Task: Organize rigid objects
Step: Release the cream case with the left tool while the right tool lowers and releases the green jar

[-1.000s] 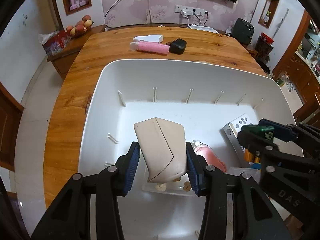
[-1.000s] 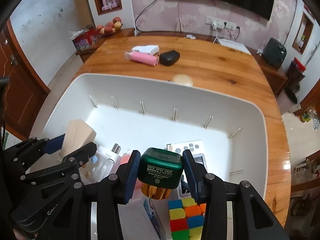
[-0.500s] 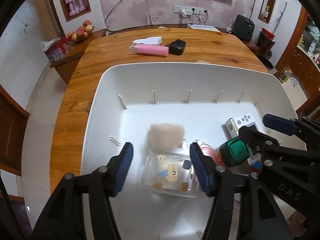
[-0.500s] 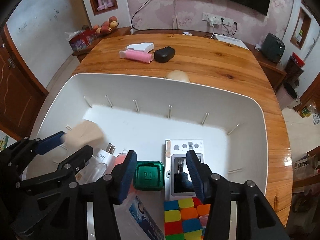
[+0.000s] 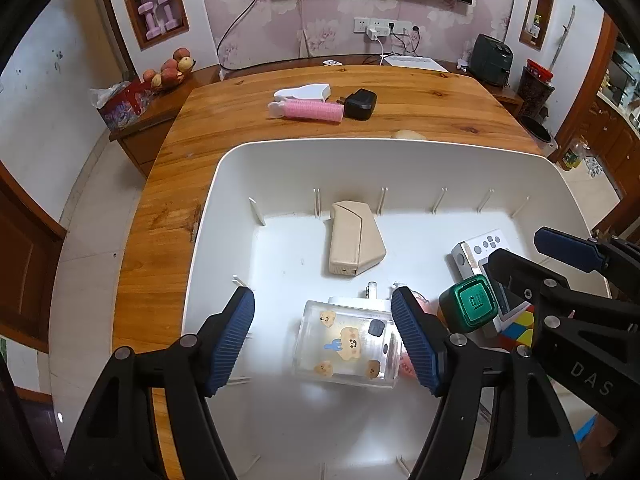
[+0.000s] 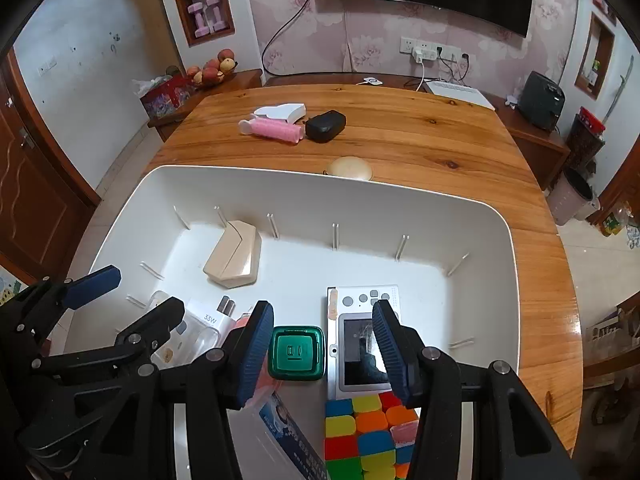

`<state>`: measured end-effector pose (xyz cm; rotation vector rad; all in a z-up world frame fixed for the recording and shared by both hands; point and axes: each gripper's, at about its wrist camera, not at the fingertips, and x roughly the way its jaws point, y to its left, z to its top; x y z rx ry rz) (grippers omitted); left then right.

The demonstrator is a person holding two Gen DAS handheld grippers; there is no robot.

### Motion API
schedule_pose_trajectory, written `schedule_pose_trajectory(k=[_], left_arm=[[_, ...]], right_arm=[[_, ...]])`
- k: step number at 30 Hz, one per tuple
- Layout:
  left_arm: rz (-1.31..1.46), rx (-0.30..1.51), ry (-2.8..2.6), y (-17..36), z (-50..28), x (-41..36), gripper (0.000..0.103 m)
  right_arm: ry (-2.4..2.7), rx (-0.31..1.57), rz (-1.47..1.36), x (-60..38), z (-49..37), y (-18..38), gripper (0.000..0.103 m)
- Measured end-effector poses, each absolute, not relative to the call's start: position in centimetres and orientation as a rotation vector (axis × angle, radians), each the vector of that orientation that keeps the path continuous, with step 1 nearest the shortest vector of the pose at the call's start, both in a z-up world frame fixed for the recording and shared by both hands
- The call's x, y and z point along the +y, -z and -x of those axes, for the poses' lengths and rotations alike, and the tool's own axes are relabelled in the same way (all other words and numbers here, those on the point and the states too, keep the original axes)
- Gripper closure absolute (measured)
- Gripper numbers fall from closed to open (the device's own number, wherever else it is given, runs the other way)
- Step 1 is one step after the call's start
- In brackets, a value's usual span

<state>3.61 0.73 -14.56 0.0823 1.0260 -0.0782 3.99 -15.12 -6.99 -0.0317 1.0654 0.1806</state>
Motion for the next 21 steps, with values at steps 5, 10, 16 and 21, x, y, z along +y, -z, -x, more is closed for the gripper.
schedule_pose_trajectory(k=[5,10,16,21], left_arm=[[-0.088,1.020,0.073,14.3,-3.5,0.7,0.027],[-0.089,1.011,0.073,14.1,-3.4,0.7,0.026],[-0.102,0.992,0.067,13.8,-3.4,0.6,0.026],[-0.100,0.976,0.062,13.2,-3.5,0.8,0.026]], right_arm=[[-0.182,1.059,0.028,-15.2,-3.8,6.9,0.051],[-0.188,1.053,0.022,-15.4,-3.7,6.8,0.051],[-0.197,1.044,0.010,-15.5,-3.7,6.6,0.050],[-0.189,1.036,0.026,-15.4,-3.7,6.3,0.047]])
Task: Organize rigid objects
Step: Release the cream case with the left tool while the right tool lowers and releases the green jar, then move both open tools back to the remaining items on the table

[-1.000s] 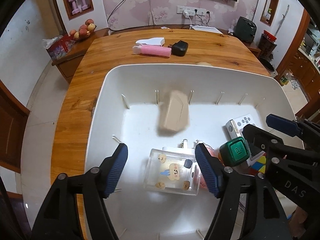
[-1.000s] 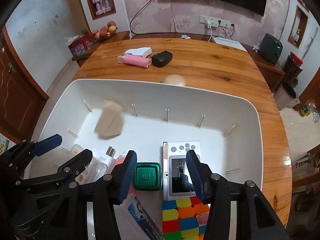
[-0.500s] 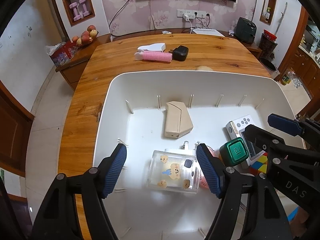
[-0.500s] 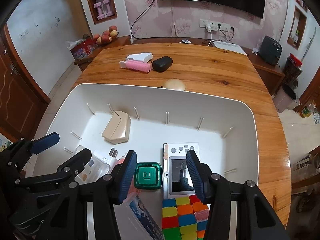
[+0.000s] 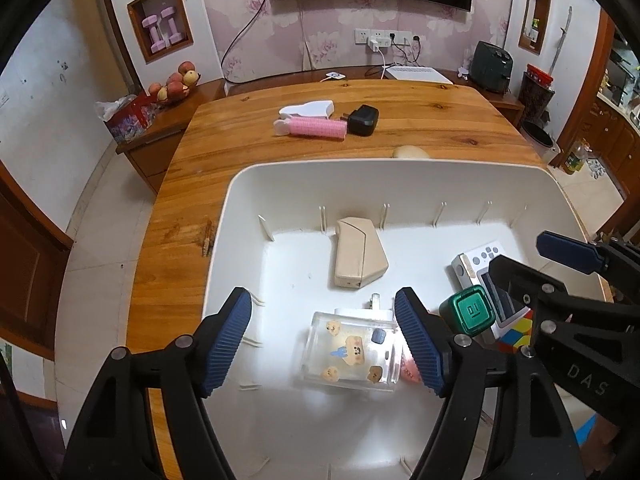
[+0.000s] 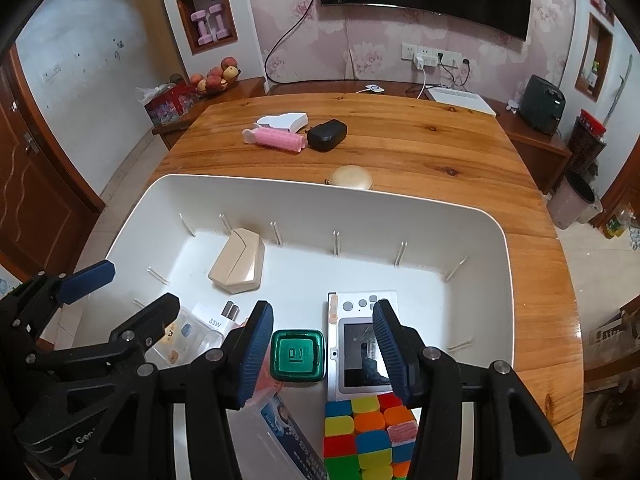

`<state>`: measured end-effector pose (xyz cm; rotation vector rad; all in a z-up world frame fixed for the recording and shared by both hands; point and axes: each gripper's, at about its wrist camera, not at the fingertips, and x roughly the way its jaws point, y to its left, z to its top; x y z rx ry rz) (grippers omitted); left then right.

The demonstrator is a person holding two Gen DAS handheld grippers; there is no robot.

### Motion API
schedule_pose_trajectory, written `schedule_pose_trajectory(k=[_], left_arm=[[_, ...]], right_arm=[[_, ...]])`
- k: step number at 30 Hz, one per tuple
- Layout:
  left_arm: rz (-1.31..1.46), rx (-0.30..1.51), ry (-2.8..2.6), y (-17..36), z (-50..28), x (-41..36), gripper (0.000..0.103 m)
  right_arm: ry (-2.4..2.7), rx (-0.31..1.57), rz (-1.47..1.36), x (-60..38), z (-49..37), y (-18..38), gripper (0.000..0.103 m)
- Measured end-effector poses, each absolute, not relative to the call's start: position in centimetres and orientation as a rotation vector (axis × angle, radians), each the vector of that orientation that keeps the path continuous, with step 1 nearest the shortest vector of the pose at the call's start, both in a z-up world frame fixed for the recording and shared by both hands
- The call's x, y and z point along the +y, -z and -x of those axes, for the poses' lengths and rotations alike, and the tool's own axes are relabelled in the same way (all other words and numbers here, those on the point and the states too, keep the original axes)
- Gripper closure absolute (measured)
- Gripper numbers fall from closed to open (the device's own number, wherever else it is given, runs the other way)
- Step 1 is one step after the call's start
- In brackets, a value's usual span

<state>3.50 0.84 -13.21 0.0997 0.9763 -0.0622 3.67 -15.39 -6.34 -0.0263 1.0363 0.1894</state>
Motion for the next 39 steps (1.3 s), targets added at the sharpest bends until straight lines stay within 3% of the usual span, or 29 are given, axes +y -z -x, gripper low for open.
schedule_pose_trajectory(k=[12,23,33,39], left_arm=[[-0.058,0.952,0.055,11.5,-4.7,2.3,0.026],[-0.063,0.862,0.090,5.2,-8.3,2.9,0.025],[-0.062,0.826,0.112,-0.1,-14.2,3.3,0.020],[-0.004,0.921,0.108,0.6,-19.9,3.1,0.020]], right_arm=[[-0.166,0.982,0.050,-15.5,-3.7,4.8,0.044],[-0.166,0.928,0.082,-15.5,-5.7,1.6,0.044],[-0.201,0.993,0.038,-17.9,-13.4,-2.9,0.041],[-0.219,1.069,0.093,-16.9,-18.5,-2.2,0.035]])
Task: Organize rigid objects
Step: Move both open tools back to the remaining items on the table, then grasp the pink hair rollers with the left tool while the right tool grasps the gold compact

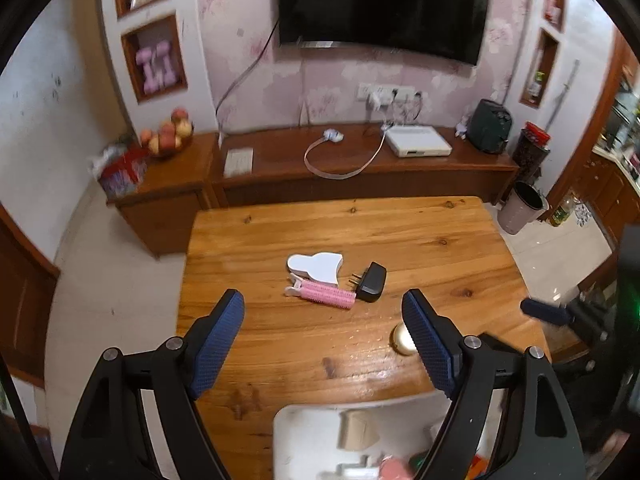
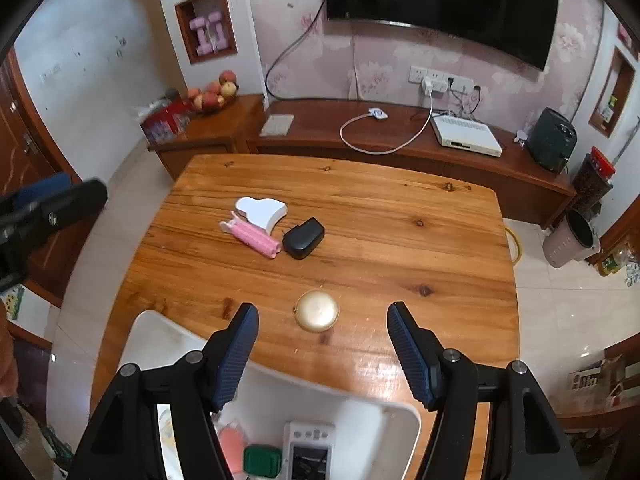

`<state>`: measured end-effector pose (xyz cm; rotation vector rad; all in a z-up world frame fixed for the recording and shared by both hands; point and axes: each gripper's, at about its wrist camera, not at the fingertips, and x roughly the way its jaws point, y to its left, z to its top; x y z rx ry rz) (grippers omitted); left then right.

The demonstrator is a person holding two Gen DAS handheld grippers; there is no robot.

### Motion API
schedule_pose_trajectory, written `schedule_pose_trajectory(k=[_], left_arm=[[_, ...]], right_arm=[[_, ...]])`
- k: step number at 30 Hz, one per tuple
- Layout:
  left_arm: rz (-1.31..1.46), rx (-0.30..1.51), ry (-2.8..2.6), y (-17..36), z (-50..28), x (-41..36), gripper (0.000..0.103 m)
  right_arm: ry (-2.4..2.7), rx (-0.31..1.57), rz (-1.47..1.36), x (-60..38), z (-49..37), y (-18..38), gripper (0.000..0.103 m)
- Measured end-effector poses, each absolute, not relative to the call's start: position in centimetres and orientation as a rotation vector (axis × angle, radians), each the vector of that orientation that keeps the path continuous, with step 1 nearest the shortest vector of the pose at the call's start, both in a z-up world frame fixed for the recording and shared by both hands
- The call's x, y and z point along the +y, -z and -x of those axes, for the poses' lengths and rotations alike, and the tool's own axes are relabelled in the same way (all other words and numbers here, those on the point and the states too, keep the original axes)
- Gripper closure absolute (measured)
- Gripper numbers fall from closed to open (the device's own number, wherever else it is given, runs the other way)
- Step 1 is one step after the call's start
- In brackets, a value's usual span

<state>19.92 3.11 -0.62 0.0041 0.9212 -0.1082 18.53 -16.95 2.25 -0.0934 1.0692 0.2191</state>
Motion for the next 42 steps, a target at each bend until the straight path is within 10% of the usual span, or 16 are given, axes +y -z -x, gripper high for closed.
schedule_pose_trajectory(k=[16,42], left_arm=[[0.310,1.342,-0.123,17.3,-32.0,4.7,0.020],[0.357,1.407,-0.245,21.5,-33.1,2.8,0.029]], right_arm=[[-0.260,1.401,0.120,-14.4,-26.8,11.4,0.035],[-0.284,1.519,0.175,-13.2,-27.5,15.1,0.045]])
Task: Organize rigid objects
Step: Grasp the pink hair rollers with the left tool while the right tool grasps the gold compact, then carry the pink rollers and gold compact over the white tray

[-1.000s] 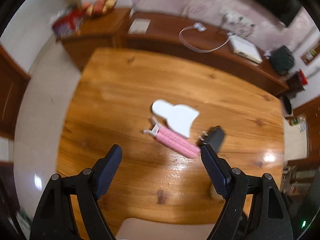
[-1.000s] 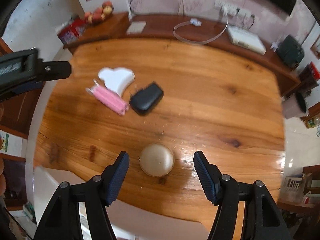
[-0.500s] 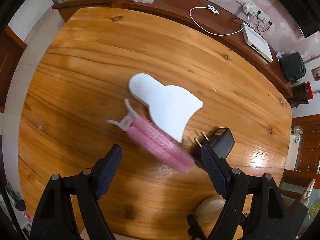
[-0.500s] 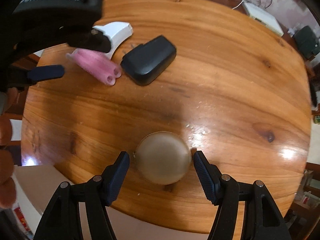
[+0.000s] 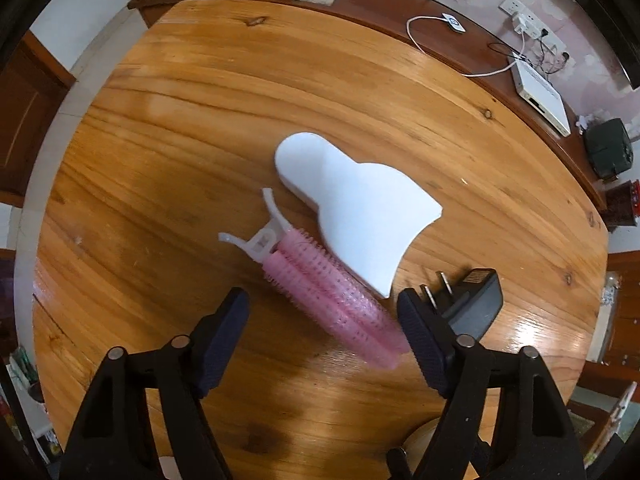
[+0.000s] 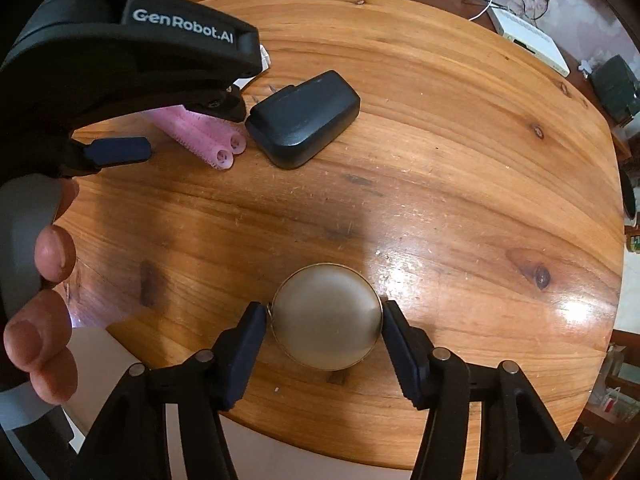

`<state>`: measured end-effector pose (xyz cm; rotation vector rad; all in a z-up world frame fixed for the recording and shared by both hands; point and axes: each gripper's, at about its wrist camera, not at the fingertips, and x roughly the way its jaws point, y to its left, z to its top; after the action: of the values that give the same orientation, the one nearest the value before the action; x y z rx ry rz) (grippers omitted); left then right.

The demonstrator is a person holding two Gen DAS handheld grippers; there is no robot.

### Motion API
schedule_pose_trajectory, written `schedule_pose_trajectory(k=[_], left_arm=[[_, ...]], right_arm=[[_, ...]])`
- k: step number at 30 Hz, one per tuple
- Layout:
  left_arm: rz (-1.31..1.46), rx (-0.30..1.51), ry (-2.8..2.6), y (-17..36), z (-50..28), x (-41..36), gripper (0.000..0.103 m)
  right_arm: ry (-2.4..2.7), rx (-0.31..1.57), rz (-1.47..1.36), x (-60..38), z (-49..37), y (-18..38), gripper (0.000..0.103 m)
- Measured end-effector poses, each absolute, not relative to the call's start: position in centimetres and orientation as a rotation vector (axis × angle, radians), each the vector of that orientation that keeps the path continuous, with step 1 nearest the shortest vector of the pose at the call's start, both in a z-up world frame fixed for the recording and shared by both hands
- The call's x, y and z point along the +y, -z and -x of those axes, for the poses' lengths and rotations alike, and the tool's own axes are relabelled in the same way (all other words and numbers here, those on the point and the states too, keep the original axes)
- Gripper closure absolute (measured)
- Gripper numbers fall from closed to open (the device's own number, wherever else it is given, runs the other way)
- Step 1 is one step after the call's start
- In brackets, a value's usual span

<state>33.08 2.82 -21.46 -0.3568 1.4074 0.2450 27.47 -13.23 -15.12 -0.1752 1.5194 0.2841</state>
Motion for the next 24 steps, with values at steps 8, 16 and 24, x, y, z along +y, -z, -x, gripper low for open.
schedule_pose_trajectory(k=[8,16,24], left_arm=[[0.278,1.396,-0.290,21.1,-32.2,3.4,0.075],[0.305,1.368,-0.232,19.2,-30.2,4.8,0.075],[0.261,1.261,-0.106,12.4,-26.2,4.5,0.076]], right_arm=[[-0.268,1.513,0.204,-12.9,-27.4,15.0,0.047],[-0.220,1.479,0.155,-13.5,-27.1,14.3,0.048],[-0.205,1.346,0.025,-17.0,-25.0,8.2,0.048]])
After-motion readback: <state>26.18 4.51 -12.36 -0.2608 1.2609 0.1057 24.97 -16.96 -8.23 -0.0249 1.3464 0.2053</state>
